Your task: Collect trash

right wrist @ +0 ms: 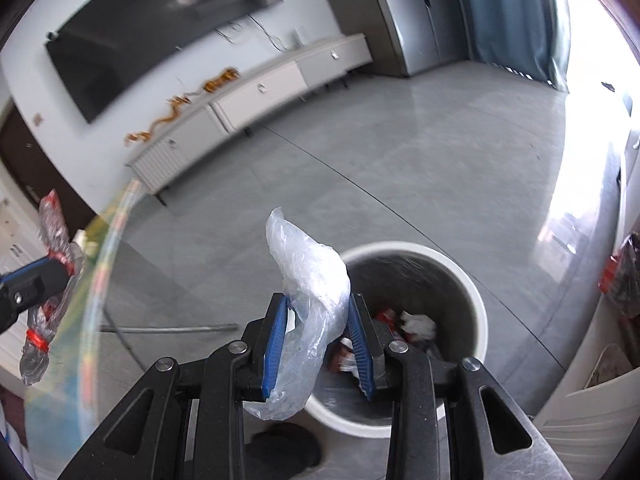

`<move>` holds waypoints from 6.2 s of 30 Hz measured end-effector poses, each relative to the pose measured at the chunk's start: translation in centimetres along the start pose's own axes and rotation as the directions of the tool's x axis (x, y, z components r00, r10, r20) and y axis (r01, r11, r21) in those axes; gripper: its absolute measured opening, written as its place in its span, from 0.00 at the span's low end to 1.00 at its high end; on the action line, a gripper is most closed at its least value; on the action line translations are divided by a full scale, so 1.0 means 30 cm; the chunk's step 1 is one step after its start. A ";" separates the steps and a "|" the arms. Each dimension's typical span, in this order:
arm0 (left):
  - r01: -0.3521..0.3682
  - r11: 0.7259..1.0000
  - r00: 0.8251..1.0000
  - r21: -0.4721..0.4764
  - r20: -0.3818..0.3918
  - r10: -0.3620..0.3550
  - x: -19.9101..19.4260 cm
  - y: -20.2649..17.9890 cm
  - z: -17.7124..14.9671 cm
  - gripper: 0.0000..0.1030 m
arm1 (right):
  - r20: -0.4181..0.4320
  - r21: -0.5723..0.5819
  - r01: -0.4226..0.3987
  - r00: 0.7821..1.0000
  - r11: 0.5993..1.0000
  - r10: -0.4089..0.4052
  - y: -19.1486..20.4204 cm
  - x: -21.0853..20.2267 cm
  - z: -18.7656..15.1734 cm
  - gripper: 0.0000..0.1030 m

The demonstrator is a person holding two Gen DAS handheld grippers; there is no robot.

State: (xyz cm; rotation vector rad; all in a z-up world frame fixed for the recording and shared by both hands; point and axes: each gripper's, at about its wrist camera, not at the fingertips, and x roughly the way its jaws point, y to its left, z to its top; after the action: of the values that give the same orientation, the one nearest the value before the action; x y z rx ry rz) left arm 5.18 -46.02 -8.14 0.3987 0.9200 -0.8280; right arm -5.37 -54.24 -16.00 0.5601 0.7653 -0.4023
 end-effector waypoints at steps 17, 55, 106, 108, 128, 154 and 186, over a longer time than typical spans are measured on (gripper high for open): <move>0.084 0.995 0.996 0.062 -0.010 -0.083 0.159 -0.166 0.041 0.49 | -0.031 0.094 0.106 0.994 0.990 -0.104 -0.176 0.051 -0.018 0.53; -0.254 0.955 0.850 -0.155 0.435 0.297 -0.721 0.142 -0.262 0.58 | 0.220 -0.169 0.011 0.975 0.986 0.026 0.345 -0.455 -0.020 0.66; -0.250 0.829 0.923 -0.501 0.137 0.361 -0.554 1.091 -0.476 0.58 | 0.058 -0.548 -0.234 0.947 0.803 0.316 1.069 -0.194 0.062 0.73; -0.233 0.830 0.931 -0.507 0.131 0.342 -0.500 1.140 -0.432 0.58 | 0.027 -0.549 -0.258 0.945 0.795 0.326 1.103 -0.126 0.080 0.73; -0.178 0.832 0.969 -0.525 0.053 0.241 -0.152 1.371 -0.276 0.40 | -0.177 -0.504 -0.370 0.929 0.780 0.326 1.348 0.412 0.195 0.67; -0.190 0.850 0.954 -0.492 0.111 0.278 -0.301 1.271 -0.396 0.18 | -0.266 -0.511 -0.438 0.899 0.740 0.348 1.376 0.431 0.090 0.05; -0.198 0.819 0.919 -0.539 0.188 0.346 -0.699 0.954 -0.680 0.18 | -0.234 -0.574 -0.378 0.926 0.726 0.297 1.158 -0.004 -0.194 0.48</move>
State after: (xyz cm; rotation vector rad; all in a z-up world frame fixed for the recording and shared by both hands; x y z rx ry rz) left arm 9.24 -5.58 -3.36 -0.0567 0.7569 -0.3330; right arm 9.87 -23.50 -8.03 0.0966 0.8412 0.2372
